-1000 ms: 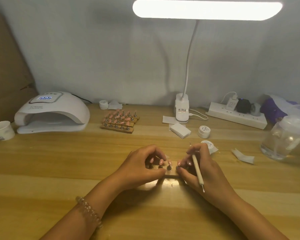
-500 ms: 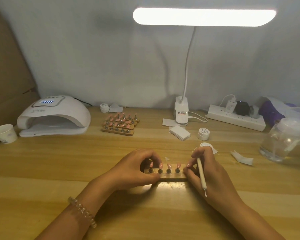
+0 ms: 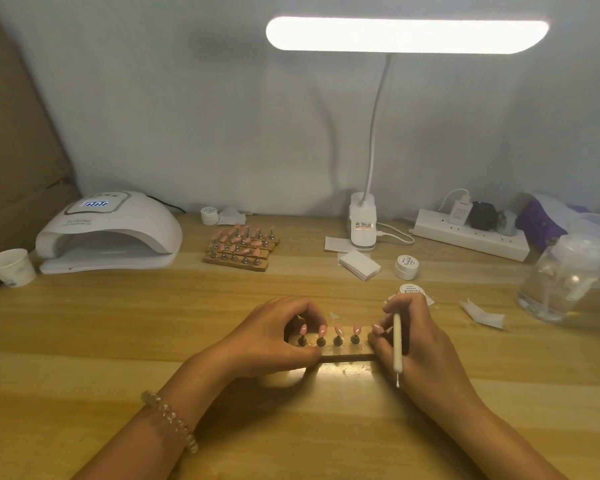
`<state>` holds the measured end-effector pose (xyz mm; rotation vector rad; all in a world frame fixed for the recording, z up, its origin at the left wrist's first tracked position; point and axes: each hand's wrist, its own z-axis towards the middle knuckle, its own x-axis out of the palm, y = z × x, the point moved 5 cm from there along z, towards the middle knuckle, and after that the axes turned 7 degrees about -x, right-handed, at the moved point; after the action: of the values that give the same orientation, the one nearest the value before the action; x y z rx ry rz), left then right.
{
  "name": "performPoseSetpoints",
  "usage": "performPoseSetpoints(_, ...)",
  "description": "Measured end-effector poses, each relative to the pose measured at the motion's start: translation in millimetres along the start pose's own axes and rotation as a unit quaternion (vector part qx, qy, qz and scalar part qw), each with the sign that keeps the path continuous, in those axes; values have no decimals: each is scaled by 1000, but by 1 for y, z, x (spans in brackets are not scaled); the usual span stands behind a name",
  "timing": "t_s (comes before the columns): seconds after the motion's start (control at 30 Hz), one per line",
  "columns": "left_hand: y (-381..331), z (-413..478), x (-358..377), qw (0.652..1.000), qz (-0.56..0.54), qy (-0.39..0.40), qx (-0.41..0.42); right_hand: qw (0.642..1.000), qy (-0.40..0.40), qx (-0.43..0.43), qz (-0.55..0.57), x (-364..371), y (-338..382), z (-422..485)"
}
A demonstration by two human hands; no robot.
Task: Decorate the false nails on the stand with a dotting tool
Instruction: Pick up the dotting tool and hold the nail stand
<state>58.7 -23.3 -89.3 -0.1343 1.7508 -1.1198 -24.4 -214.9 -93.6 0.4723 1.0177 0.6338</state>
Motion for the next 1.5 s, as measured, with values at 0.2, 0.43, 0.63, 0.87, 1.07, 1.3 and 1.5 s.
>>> performPoseSetpoints(0.2,-12,-7,0,993,110,28,-7,998,-35,-26,-49,-7,3,-5)
performPoseSetpoints(0.43,-22,-7,13,995,104,3,14,987,-67,-129,-63,-5,20,-10)
performPoseSetpoints(0.63,-23,-6,19,995,49,-69,45,985,-12,-154,-79,8,11,-3)
performPoseSetpoints(0.87,-27,-8,19,988,89,-102,73,977,4,-198,-81,14,13,6)
performPoseSetpoints(1.07,-29,-10,22,980,126,-144,60,976,4,-203,-82,13,16,9)
performPoseSetpoints(1.3,-32,-13,30,970,152,-187,37,975,1,-201,-98,12,18,8)
performPoseSetpoints(1.5,-30,-11,29,977,136,-160,30,991,-15,-130,-39,0,12,0)
